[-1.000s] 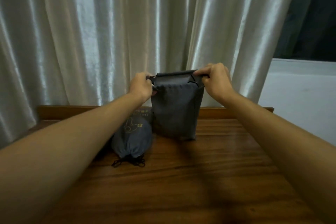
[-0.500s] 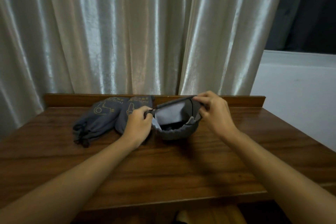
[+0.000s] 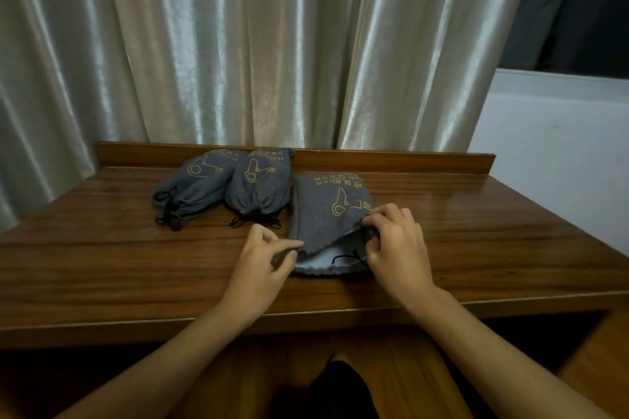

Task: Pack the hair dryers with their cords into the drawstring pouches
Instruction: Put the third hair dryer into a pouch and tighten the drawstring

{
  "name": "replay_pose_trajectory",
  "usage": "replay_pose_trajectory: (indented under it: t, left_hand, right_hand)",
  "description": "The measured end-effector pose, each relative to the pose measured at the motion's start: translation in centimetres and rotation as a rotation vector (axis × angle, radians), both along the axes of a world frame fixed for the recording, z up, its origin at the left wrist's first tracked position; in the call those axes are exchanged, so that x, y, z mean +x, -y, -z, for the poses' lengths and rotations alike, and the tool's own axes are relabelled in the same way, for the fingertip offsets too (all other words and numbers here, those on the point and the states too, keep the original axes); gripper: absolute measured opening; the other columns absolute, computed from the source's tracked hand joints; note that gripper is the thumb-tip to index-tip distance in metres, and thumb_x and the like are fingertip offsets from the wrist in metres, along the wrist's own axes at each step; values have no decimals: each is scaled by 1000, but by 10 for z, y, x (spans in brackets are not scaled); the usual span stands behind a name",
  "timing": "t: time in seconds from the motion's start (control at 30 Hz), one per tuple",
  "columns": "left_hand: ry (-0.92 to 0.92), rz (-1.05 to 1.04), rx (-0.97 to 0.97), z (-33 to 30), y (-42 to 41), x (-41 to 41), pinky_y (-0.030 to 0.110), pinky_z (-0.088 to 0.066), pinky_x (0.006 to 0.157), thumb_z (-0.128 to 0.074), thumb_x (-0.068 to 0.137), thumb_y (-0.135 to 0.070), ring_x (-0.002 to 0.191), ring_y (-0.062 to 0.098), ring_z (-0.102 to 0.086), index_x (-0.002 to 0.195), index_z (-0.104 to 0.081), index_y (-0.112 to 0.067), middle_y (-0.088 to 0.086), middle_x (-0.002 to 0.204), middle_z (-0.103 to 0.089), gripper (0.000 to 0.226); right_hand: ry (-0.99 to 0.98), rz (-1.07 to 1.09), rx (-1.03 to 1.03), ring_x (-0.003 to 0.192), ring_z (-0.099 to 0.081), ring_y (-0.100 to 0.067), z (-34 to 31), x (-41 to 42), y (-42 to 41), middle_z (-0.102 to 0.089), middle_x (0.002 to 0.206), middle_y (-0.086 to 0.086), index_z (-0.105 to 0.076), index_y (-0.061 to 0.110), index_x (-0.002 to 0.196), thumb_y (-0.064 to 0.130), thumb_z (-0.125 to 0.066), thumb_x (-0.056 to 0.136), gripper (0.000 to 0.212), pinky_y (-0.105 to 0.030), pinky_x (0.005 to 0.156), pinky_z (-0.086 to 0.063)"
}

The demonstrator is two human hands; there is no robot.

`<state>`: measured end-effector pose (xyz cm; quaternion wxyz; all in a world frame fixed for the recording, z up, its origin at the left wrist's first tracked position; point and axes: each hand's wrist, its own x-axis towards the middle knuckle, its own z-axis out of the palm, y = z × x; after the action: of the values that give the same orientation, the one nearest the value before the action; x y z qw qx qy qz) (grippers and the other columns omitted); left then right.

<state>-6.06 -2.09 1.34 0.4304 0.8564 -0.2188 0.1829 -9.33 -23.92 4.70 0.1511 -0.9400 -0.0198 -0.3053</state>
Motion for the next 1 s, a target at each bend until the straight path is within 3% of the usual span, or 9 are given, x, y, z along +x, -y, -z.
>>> replay_pose_trajectory:
  t: [0.23,0.33,0.43,0.6,0.63,0.7,0.8,0.9,1.0]
  left_hand:
    - [85,-68,88,-10,8,2,25,-45,58,-69,76,-11,60,5,-53,76,-63,-22,-8,68,-57,13]
    - [-316,16,-282,-12,20,6,19,-40,54,-63,84,-8,56,4,-48,74,-65,-13,-6,63,-58,11]
    - [-713,34,-503,-15,20,11,27,-31,49,-51,88,-26,50,12,-41,62,-55,-17,-6,48,-46,28]
    - [-685,-25,-163,-28,-17,12,24,-37,56,-57,88,-50,61,7,-57,82,-67,-25,-13,60,-66,28]
    - [-679,-32,-133,-31,-31,14,25,-38,59,-59,88,-50,67,9,-59,88,-69,-23,-12,82,-68,29]
    - [-692,-83,-164,-38,-66,20,29,-36,60,-60,89,-48,61,13,-51,78,-65,-23,-13,59,-40,28]
    - [-710,-222,-268,-41,-108,25,33,-31,61,-58,90,-42,56,19,-40,52,-48,-21,2,56,-43,45]
    - [-701,-307,-279,-31,-117,25,35,-33,67,-59,91,-37,61,22,-45,59,-56,-14,5,59,-50,40]
    - [-530,-318,69,-15,-107,22,32,-39,66,-58,95,-34,65,19,-56,76,-69,-9,2,67,-61,34]
  right_hand:
    - [150,-82,-295,127,-45,-27,17,-16,-40,-52,126,-6,-54,17,114,41,-62,72,48,-49,101,-33]
    - [12,-126,-407,128,-48,-27,26,-7,-57,-56,125,-4,-57,19,120,61,-60,79,59,-54,107,-31]
    - [32,-139,-385,109,-55,-22,30,5,-67,-60,107,0,-60,20,111,56,-57,84,45,-49,103,-36]
    - [-46,-95,-427,91,-64,-23,42,24,-53,-67,93,0,-69,18,98,24,-55,88,18,-39,86,-44]
    - [-94,-74,-408,94,-64,-23,42,27,-43,-68,96,0,-69,18,100,25,-52,90,21,-39,87,-43]
    - [-137,-37,-394,96,-63,-23,43,33,-23,-68,99,0,-70,17,103,27,-50,91,25,-39,89,-40]
    - [-109,-32,-427,91,-64,-22,42,40,-6,-69,94,1,-70,18,97,30,-49,91,25,-37,90,-38]
    - [-118,-72,-435,93,-63,-20,44,42,-10,-68,96,2,-69,19,100,34,-46,92,28,-36,95,-36]
    - [-44,-157,-380,109,-59,-18,48,34,-8,-65,114,3,-65,21,121,38,-52,94,35,-36,101,-37]
